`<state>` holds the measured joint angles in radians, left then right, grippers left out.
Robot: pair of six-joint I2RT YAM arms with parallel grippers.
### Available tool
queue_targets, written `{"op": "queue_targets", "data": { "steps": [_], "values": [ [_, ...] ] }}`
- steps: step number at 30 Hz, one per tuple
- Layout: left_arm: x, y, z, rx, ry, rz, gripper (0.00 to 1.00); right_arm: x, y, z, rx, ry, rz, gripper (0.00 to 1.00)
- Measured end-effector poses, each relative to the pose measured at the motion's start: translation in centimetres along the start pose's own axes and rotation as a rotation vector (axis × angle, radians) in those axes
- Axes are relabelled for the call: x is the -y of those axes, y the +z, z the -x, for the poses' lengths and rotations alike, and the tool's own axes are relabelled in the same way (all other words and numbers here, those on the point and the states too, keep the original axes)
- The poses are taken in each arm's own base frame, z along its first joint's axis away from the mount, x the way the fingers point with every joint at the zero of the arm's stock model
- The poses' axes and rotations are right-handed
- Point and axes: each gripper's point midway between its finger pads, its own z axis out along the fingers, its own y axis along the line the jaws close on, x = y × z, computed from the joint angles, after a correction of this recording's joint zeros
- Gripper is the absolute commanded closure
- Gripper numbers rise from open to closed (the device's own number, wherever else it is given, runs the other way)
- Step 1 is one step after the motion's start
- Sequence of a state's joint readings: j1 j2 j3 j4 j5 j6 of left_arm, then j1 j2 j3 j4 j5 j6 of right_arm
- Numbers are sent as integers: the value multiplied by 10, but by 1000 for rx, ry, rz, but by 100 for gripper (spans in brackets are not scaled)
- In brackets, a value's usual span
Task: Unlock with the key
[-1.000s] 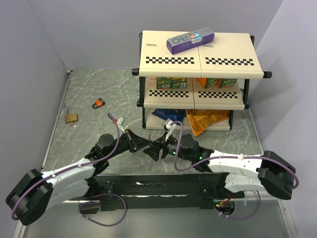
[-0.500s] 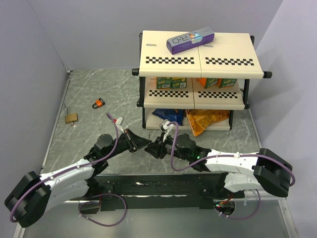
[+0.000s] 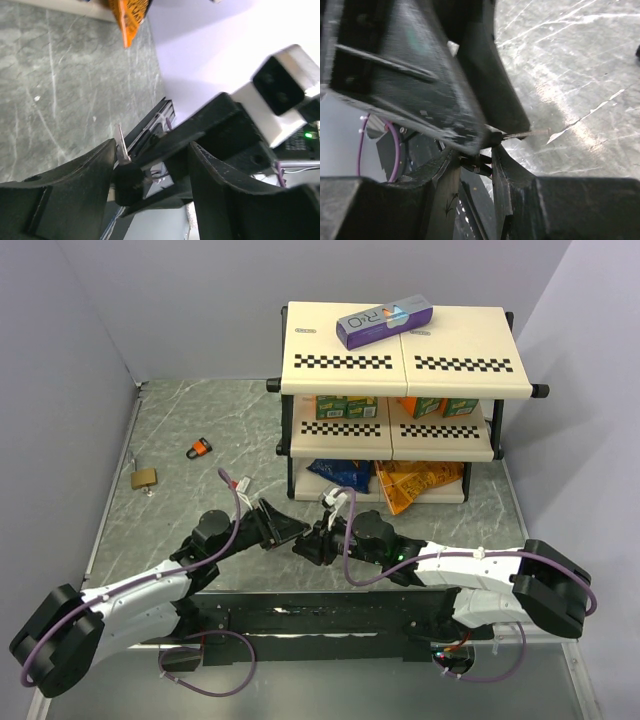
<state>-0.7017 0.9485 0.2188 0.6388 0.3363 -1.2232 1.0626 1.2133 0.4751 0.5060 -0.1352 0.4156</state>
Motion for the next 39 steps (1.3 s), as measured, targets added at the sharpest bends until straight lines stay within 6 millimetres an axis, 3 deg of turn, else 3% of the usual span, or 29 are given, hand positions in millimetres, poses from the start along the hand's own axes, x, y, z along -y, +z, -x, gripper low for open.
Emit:
{"op": "queue_targets", "data": {
  "steps": [6, 16, 19, 29, 36, 39],
  "values": [
    [-17, 6, -9, -48, -26, 59, 36, -5, -5, -1, -15, -18, 27, 100],
    [-26, 14, -20, -127, -62, 82, 42, -14, -9, -9, -61, -30, 80, 100],
    [-25, 14, -24, -150, -74, 72, 51, -17, -10, -11, -68, -29, 97, 100],
    [-17, 13, -29, -187, -94, 35, 99, -18, -11, -13, -78, -28, 105, 100],
    [-8, 11, -22, -148, -82, 19, 99, -18, -15, -7, -50, -14, 93, 100],
    [5, 8, -13, -101, -60, -18, 99, -17, -20, -3, -20, -3, 85, 91]
  ]
}}
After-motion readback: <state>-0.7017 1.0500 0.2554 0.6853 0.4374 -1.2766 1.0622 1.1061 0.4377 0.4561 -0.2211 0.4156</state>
